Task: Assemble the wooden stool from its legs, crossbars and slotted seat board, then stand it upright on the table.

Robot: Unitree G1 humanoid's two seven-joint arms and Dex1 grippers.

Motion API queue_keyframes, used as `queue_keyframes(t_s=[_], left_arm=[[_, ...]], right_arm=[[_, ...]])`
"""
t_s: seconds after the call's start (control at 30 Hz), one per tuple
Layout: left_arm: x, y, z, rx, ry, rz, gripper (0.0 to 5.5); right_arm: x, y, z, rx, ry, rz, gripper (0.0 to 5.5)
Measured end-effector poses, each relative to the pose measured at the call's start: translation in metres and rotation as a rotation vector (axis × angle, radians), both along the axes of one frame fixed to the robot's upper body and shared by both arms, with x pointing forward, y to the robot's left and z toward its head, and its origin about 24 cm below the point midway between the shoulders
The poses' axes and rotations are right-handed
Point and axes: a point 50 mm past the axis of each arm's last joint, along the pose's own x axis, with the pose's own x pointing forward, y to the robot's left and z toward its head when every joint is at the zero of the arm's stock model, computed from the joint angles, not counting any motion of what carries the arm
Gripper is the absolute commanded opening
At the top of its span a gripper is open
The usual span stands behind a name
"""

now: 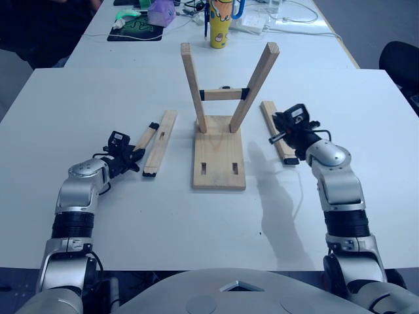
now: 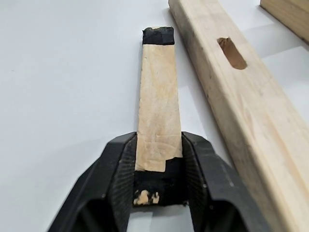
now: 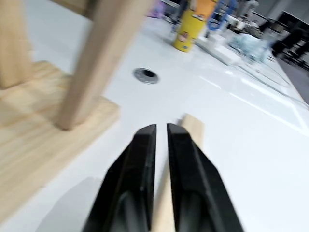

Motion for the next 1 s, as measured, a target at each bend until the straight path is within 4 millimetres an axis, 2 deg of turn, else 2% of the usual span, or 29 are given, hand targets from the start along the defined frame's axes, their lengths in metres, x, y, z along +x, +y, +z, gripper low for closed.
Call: queue_keyframes(t_s=[0.1,0.4,0.63,0.8,1.0], left_arm=[[-0.002,0.0,0.0,-0.003,-0.004,0.003,1.33],[-0.006,-0.001,-0.001,-0.007,-0.011,0.013,1.33],[-0.008,-0.002,-0.002,-0.015,-0.018,0.02,1.33],[-0.01,-0.003,-0.003,-0.021,-0.025,0.026,1.33],[-0.01,-0.005,0.0,-0.019,-0.036,0.026,1.33]], right_arm=[[-0.004,-0.013,-0.009,0.018,0.057,-0.085,1.51],[-0.008,-0.025,-0.031,0.005,0.222,-0.137,2.96],[-0.011,-0.018,-0.042,0.109,0.356,-0.082,3.0],[-0.009,-0.015,-0.044,0.109,0.378,-0.074,3.0],[-0.011,-0.015,-0.047,0.074,0.4,-0.077,2.13]])
